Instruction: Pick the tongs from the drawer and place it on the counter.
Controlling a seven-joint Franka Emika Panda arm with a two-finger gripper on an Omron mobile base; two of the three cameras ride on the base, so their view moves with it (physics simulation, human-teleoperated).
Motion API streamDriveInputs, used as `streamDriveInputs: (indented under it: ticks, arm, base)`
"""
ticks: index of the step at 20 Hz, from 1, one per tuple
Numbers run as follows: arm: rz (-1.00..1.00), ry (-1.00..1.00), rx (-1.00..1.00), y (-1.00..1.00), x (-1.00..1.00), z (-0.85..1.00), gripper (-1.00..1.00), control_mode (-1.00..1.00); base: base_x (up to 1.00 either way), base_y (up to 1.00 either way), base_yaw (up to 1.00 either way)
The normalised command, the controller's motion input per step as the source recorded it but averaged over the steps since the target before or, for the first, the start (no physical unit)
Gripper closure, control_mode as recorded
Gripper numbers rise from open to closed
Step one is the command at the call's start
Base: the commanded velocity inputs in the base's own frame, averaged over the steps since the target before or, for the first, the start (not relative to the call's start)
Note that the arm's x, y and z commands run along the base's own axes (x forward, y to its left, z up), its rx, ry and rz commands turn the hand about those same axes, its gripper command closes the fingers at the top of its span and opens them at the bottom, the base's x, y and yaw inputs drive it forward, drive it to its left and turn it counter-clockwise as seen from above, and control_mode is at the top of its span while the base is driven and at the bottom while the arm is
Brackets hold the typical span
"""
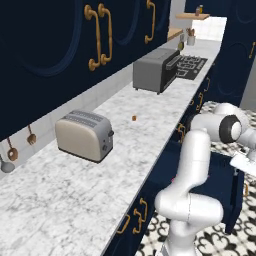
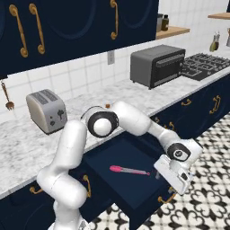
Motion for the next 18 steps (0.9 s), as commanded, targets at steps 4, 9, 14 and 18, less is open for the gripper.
streamDriveInputs:
  ticks: [4, 9, 14, 18]
  arm:
    - [-0.12, 0.03, 0.07, 0.59, -0.36, 1.0, -1.0, -1.0]
    - [-0.33, 0.0, -0.05, 0.98, -0.11, 0.66, -1.0, -1.0]
    - [-0.41, 0.21, -0.27, 0.98, 0.65, 0.16, -1.0, -1.0]
    - [-0.28, 0.26, -0.38, 1.0, 0.62, -0.2, -1.0, -1.0]
  base:
    - [0.0, 0.0, 0.0]
    - [0.0, 0.0, 0.0]
    - [0.0, 0.0, 0.0]
    - [0.0, 0.0, 0.0]
